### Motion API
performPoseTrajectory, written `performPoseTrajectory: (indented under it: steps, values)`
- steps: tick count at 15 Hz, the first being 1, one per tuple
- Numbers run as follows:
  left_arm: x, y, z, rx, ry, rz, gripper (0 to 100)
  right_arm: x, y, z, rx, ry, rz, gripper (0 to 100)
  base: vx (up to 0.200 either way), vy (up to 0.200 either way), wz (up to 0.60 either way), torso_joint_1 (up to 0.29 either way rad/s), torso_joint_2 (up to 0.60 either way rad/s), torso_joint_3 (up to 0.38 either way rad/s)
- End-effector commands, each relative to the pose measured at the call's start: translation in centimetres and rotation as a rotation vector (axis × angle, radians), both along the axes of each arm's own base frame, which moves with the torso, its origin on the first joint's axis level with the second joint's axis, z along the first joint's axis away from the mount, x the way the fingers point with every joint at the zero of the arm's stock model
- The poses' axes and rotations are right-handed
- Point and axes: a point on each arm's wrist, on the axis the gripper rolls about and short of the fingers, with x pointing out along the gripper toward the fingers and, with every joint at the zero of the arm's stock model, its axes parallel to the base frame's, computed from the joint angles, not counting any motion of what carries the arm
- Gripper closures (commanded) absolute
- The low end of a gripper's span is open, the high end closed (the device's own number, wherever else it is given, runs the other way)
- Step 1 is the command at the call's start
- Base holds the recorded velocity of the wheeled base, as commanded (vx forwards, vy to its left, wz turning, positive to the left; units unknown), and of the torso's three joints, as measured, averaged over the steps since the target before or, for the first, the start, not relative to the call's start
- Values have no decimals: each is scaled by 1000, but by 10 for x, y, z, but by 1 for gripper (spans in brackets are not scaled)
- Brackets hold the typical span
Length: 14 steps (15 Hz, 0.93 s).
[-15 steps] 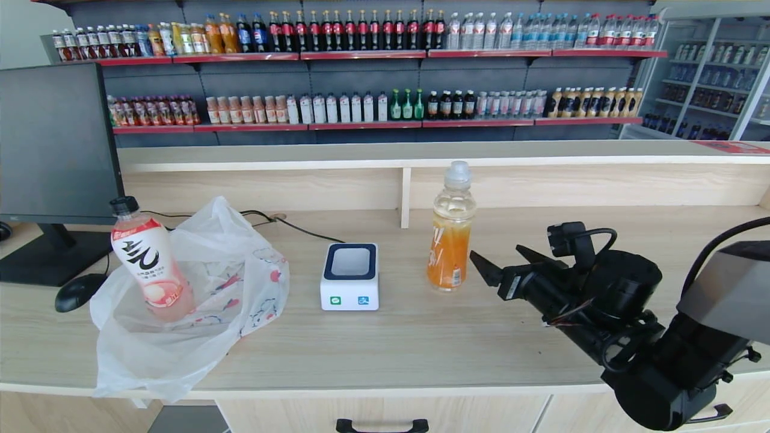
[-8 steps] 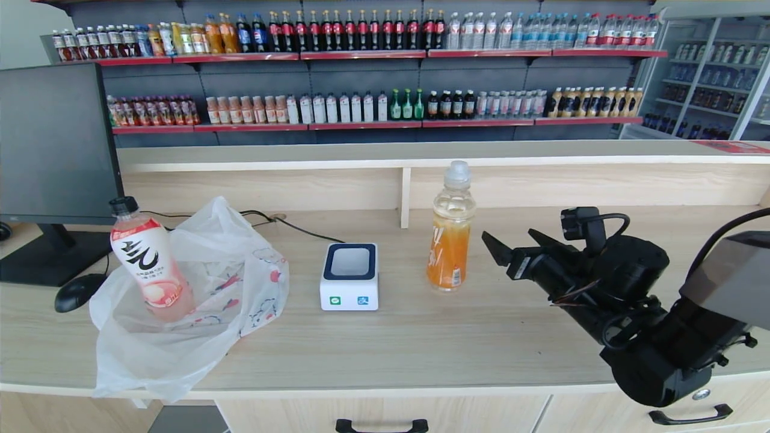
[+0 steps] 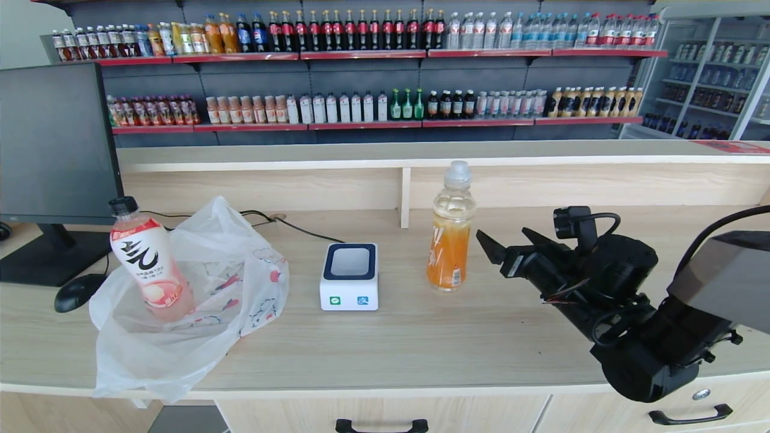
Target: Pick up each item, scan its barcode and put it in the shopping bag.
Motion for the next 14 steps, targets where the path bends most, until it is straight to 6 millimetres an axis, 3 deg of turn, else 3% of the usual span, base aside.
performPoseTrajectory:
  steps: [1,14]
  values:
    - [0,0,0,-1,0,0,0,-5,3,2,0,-1,12,0,0,0,0,0,0,0]
    - [0,0,0,-3,2,0,0,-21,18,7,-1,2,69,0,0,0,0,0,0,0]
